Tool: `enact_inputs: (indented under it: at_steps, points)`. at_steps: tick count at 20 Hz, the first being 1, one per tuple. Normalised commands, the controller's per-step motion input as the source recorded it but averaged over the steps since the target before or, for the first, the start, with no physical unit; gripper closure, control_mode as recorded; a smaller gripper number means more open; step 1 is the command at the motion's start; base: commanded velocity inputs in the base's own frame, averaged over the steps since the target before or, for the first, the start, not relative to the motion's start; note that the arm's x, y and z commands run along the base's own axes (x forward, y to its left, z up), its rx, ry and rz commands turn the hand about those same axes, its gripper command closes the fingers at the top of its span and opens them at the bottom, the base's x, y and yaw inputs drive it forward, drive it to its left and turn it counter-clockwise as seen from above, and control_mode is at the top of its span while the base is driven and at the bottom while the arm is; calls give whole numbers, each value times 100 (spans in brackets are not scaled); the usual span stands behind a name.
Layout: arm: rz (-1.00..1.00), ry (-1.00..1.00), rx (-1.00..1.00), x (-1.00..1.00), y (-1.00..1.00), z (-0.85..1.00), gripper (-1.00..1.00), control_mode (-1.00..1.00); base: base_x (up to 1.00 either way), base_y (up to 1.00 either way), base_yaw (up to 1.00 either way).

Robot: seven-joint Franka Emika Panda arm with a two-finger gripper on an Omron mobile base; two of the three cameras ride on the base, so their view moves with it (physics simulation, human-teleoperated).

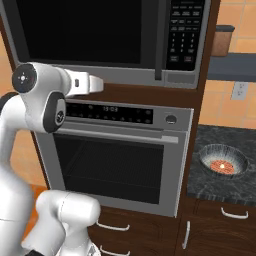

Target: Open the microwave, place the bowl with waffle inside the microwave, then close the microwave door and turn it on.

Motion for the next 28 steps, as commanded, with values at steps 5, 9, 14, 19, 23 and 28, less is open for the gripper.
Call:
enact_inputs:
  at_steps: [5,9,14,19,23,28]
  points:
    - [-14,-6,5,-2,-57,40,-100,-100,0,0,0]
    - [-10,-4,3,-12,-60,25,-100,-100,0,0,0]
    - [-5,0,4,-26,-66,27,-100,-100,0,0,0]
    - [0,0,9,-31,-66,19,-100,-100,0,0,0]
    - [0,-1,8,-23,-64,21,-100,-100,0,0,0]
    - [0,-3,2,-8,-34,18,-100,-100,0,0,0]
